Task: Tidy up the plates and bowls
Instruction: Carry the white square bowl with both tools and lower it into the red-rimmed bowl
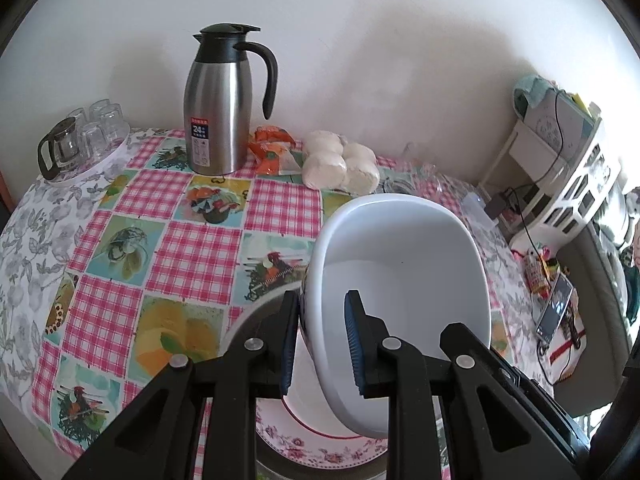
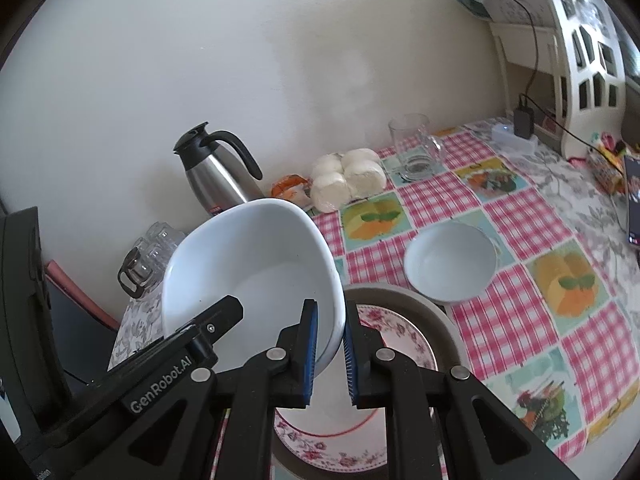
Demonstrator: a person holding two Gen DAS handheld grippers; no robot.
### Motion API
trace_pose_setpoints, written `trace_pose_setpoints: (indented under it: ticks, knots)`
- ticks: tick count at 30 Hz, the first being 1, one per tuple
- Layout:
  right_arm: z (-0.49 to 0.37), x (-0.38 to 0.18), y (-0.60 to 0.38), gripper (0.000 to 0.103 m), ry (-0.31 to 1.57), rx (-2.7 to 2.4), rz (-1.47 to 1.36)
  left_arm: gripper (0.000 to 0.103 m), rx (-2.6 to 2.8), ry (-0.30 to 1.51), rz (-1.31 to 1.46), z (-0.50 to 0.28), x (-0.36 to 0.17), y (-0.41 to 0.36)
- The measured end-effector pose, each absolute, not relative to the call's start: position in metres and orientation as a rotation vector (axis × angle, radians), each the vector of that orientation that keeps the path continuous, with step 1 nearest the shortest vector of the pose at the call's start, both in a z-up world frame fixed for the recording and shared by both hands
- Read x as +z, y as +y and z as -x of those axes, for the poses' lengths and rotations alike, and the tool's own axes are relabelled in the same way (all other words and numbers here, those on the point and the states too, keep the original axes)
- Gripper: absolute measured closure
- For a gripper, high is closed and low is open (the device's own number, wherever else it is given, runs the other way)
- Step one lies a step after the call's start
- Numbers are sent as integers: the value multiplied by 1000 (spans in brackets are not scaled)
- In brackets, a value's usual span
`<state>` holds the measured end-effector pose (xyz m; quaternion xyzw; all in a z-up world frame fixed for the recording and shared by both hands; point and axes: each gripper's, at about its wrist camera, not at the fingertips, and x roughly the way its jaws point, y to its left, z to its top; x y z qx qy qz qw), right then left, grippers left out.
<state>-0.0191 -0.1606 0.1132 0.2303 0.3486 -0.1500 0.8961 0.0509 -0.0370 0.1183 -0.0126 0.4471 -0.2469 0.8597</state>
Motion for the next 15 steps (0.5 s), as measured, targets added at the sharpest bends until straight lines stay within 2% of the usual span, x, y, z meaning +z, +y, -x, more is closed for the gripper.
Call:
trace_pose_setpoints:
  ticks: [15]
  knots:
    - [35,97,-179,88,779,-322,-539,79,-511,994,-22,-32,102,-52]
